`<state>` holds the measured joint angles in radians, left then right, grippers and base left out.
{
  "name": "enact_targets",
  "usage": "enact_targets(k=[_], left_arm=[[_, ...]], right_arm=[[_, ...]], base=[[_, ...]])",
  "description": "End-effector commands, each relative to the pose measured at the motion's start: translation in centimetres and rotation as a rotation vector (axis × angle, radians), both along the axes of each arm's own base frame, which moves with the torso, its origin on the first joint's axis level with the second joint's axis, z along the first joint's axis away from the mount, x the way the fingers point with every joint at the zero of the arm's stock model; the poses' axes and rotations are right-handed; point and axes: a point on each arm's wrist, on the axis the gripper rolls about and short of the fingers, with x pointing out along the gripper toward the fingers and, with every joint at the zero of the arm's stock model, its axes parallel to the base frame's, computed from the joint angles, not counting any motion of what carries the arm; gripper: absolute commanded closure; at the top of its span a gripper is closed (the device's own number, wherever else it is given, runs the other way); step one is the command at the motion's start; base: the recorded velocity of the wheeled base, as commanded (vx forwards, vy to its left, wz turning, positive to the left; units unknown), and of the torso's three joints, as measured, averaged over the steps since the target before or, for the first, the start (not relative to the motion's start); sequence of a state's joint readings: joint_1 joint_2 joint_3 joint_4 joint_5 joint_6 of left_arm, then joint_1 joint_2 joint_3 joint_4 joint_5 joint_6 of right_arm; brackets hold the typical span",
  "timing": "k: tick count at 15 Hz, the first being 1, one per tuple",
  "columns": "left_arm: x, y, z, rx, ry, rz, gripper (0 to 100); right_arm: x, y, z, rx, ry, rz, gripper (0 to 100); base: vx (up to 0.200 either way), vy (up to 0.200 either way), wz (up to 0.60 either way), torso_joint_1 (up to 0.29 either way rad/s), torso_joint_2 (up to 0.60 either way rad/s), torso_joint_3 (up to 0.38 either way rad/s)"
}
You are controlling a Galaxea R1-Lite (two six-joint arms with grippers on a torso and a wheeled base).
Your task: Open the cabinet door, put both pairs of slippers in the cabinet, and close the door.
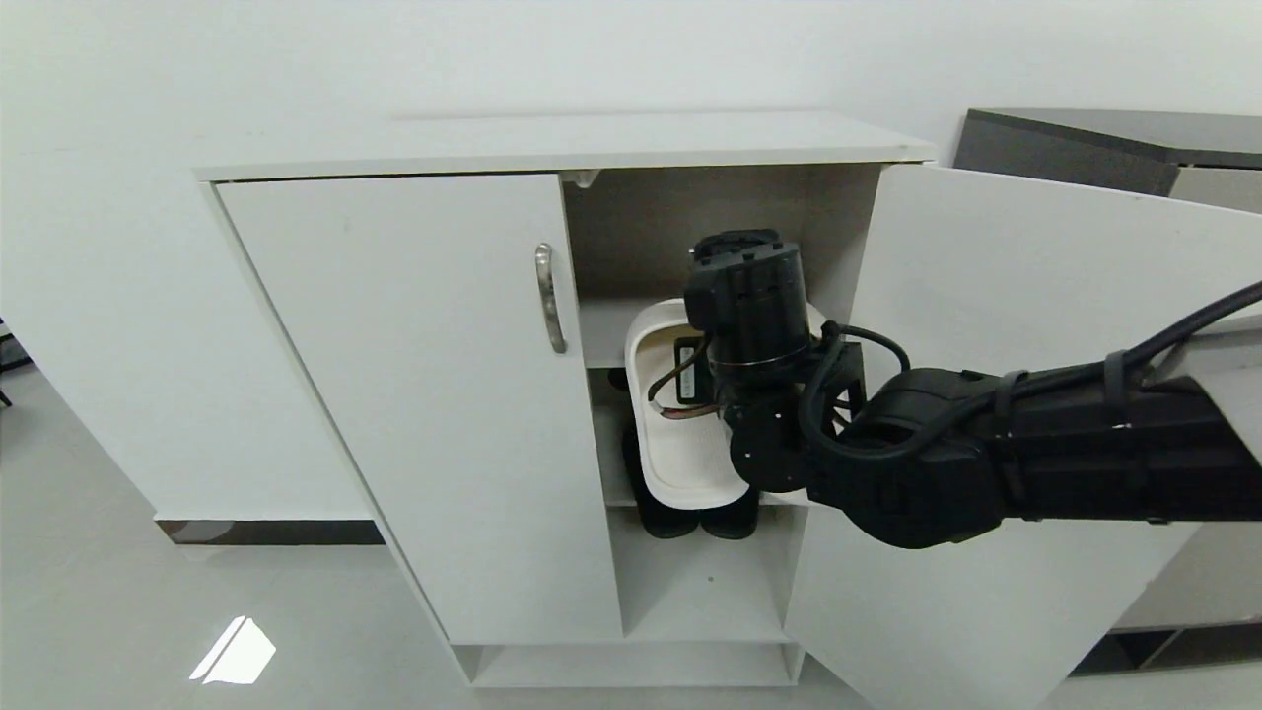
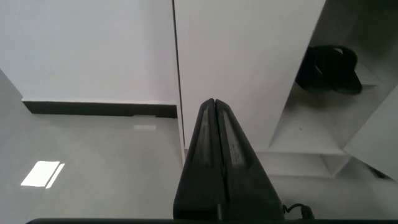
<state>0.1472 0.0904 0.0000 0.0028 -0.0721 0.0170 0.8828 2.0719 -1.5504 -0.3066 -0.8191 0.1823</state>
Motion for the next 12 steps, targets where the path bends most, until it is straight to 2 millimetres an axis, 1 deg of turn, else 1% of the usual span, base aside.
enact_targets(k=[1, 4, 7, 11, 12], left_arm=[[0.0, 0.0, 0.0, -0.002, 0.002, 0.0, 100], [0.0, 0.0, 0.0, -0.002, 0.002, 0.0, 100], [0.0, 0.0, 0.0, -0.011, 0.001, 0.001, 100], [0.0, 0.0, 0.0, -0.014, 0.001, 0.001, 100], [0.0, 0.0, 0.0, -0.014, 0.001, 0.001, 100]], right_arm=[[0.9, 0.8, -0.8, -0.013, 0.004, -0.002, 100], [1.7, 1.2, -0.7, -0.008, 0.001, 0.016, 100], [3.6, 1.0, -0.8, -0.018, 0.01, -0.016, 100], [5.9, 1.3, -0.8, -0.02, 0.015, -0.047, 100], [6.2, 1.3, -0.7, -0.018, 0.013, -0.052, 100]], base=[[0.2, 0.0, 0.0, 0.002, 0.0, 0.002], [0.2, 0.0, 0.0, 0.005, 0.0, 0.001], [0.2, 0.0, 0.0, 0.004, 0.0, 0.004], [0.0, 0.0, 0.0, 0.0, 0.0, 0.0], [0.0, 0.0, 0.0, 0.0, 0.0, 0.0]])
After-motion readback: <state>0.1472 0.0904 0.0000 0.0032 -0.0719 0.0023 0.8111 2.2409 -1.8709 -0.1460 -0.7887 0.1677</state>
